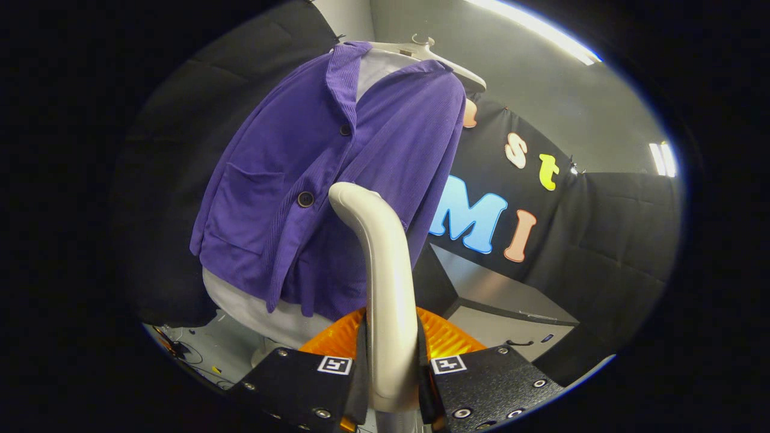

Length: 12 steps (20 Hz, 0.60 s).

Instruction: Iron the clothes twice with a garment steamer, once on the left side and once on the right side.

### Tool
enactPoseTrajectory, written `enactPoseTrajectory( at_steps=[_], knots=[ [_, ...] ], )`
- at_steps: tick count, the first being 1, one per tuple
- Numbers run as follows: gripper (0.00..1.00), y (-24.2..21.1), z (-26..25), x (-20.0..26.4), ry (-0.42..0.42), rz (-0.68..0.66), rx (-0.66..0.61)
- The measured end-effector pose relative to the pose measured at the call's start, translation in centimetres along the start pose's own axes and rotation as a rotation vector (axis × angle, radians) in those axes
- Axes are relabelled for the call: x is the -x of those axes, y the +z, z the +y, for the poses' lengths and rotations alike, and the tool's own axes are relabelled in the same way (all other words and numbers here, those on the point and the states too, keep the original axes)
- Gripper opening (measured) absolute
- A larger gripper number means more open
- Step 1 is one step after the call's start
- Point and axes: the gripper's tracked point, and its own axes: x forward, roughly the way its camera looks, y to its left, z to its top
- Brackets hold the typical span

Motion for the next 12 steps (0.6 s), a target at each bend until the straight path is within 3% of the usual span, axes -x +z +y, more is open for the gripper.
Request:
enactPoseTrajectory(
  at_steps=[12],
  knots=[
    [0.33,-8.1,3.9,1.5,0.129,0.147,0.042]
  ],
)
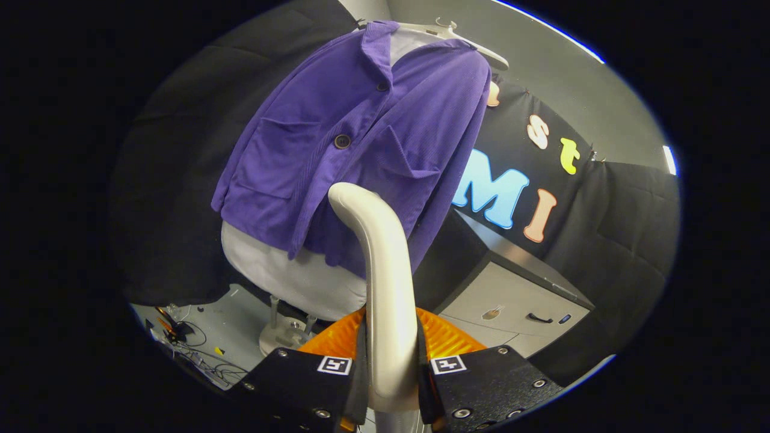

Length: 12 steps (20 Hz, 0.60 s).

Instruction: Iron the clothes twice with a garment steamer, once on the left side and once on the right side.

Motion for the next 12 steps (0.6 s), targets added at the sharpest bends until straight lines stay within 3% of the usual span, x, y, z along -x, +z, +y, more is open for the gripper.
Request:
enactPoseTrajectory(
  at_steps=[6,12],
  knots=[
    [0.33,-0.2,0.4,2.5,0.065,0.003,-0.068],
    [0.33,7.4,-1.2,5.8,0.074,-0.124,-0.129]
  ],
)
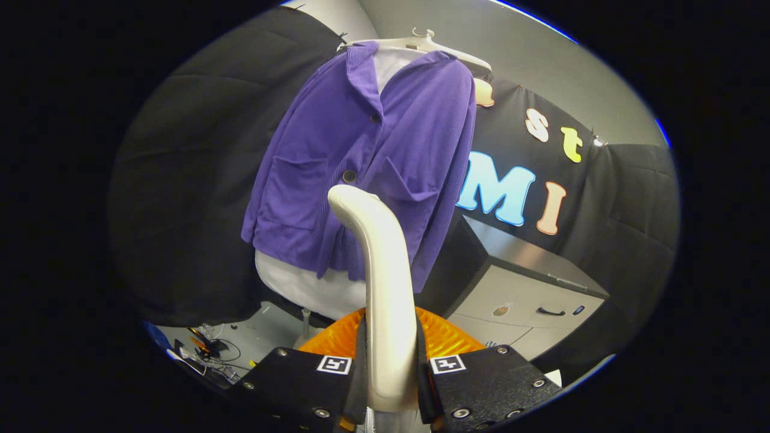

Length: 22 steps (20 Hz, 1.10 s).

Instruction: Iron the clothes twice with a garment steamer, once on the left side and once on the right side.

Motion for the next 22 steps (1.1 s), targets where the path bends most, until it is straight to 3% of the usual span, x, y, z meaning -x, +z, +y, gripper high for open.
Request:
enactPoseTrajectory(
  at_steps=[13,22],
  knots=[
    [0.33,23.5,1.3,-1.4,-0.040,-0.348,-0.016],
    [0.33,30.5,3.6,-4.8,-0.075,-0.408,0.038]
  ],
)
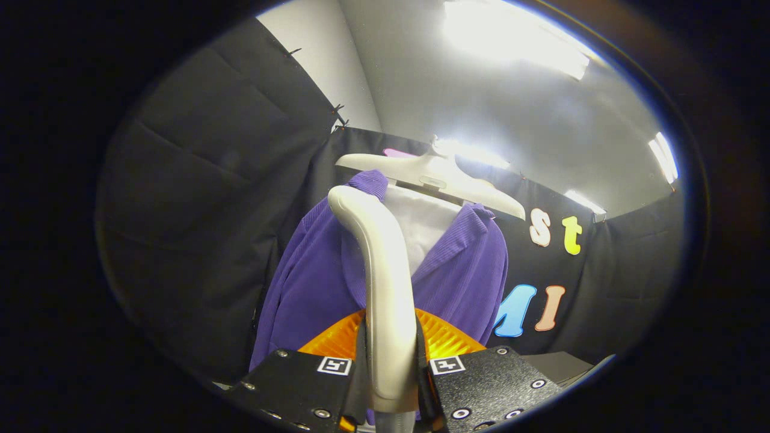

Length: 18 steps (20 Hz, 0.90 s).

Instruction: Iron the clothes twice with a garment steamer, once on the left side and once on the right side.

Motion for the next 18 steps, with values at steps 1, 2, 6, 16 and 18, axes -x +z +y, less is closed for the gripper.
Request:
enactPoseTrajectory(
  at_steps=[1,2,6,16,18],
  knots=[
    [0.33,0.1,0.3,-0.3,0.000,0.001,0.008],
    [0.33,-0.1,0.6,-0.5,0.002,0.006,0.014],
    [0.33,-1.5,1.4,-1.1,0.004,0.021,0.050],
    [0.33,-7.1,3.1,1.4,0.038,0.085,0.095],
    [0.33,-8.9,3.7,2.1,0.055,0.110,0.113]
  ],
)
